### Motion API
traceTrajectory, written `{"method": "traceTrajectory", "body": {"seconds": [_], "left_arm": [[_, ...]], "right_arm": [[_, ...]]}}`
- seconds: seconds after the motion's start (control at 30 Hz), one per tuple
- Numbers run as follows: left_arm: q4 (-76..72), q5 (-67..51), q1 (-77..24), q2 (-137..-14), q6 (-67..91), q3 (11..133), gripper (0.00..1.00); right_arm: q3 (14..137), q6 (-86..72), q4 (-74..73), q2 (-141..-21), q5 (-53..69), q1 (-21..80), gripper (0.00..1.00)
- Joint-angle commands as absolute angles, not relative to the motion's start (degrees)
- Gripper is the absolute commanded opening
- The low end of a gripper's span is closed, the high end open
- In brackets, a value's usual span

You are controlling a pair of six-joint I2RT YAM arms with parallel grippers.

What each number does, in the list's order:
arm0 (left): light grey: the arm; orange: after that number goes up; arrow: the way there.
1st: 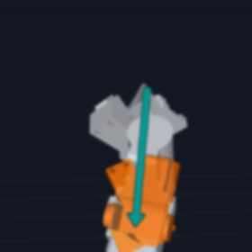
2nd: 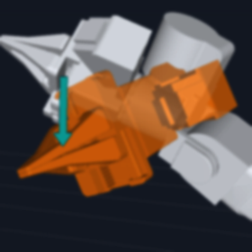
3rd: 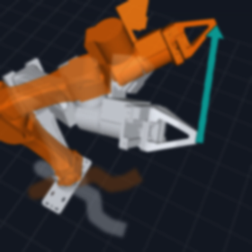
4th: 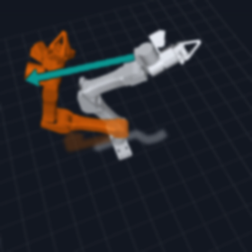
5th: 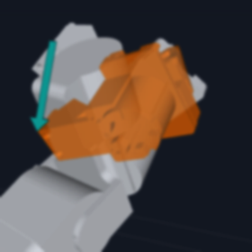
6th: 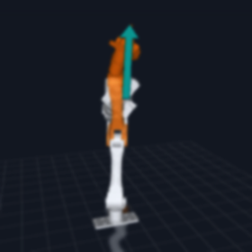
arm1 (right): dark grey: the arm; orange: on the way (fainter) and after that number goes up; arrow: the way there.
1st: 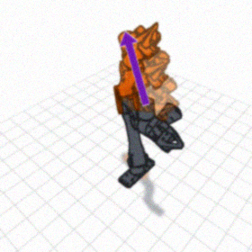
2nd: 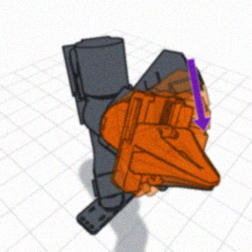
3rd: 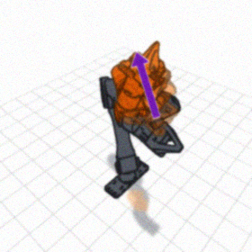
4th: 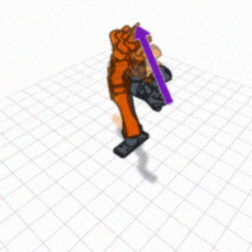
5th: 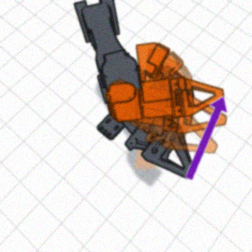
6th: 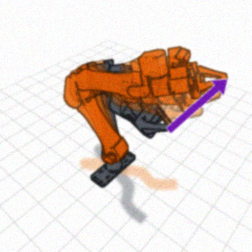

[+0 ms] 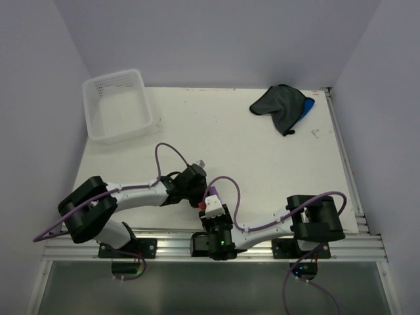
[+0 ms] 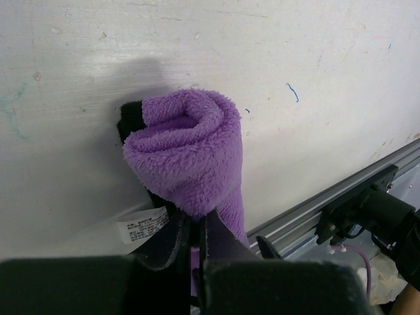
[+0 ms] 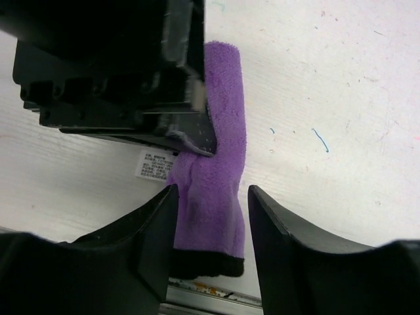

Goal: Roll the towels
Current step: Roll the towel

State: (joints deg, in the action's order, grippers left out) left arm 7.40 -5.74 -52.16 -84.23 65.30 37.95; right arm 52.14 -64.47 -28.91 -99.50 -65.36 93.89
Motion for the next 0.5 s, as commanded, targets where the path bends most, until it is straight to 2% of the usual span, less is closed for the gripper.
{"method": "traceTrajectory", "body": {"seconds": [0.0,0.47], "left_arm": [[9.2,-1.4,-52.3,-84.6,62.1,34.6,0.00],[3.7,-1.7,-51.9,-81.1,54.2,28.3,0.00]], "right_arm": [[48.2,-69.7,-29.0,-91.3,-68.2,94.5,0.52],[37.9,-73.2,-29.5,-71.9,-68.4,95.8,0.56]]}}
